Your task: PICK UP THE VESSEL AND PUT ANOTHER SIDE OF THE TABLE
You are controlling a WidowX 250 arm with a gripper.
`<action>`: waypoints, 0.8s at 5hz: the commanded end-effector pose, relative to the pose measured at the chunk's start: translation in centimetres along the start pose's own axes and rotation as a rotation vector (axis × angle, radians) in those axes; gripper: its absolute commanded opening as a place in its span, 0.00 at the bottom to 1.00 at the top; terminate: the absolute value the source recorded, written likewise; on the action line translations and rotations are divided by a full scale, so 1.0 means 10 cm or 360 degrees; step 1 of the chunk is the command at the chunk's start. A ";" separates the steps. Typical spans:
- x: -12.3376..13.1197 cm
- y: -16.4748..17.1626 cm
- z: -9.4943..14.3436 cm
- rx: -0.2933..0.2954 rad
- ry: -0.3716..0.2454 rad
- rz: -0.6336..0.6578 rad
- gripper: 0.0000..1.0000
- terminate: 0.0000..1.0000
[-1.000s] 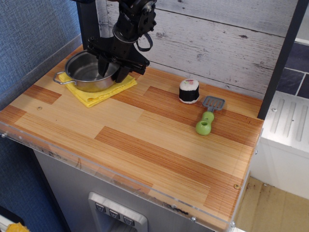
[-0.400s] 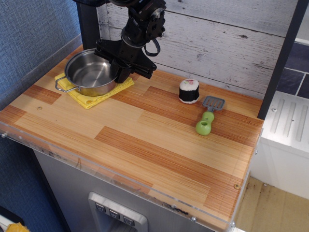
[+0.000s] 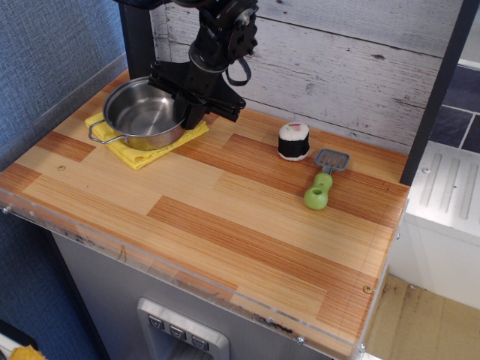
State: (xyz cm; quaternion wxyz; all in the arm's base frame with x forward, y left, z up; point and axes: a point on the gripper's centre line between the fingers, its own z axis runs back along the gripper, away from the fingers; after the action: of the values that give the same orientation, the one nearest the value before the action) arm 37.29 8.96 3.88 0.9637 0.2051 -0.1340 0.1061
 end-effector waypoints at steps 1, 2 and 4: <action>0.17 -0.02 0.68 -0.0075 -0.0282 -0.0045 0.00 0.00; 0.06 -0.13 0.78 -0.0117 -0.0305 -0.0118 0.00 0.00; -0.26 -0.50 0.90 -0.0209 -0.0325 -0.0313 0.00 0.00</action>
State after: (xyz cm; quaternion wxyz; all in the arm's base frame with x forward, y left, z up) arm 33.93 0.10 6.66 0.9689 0.1652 -0.1832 -0.0216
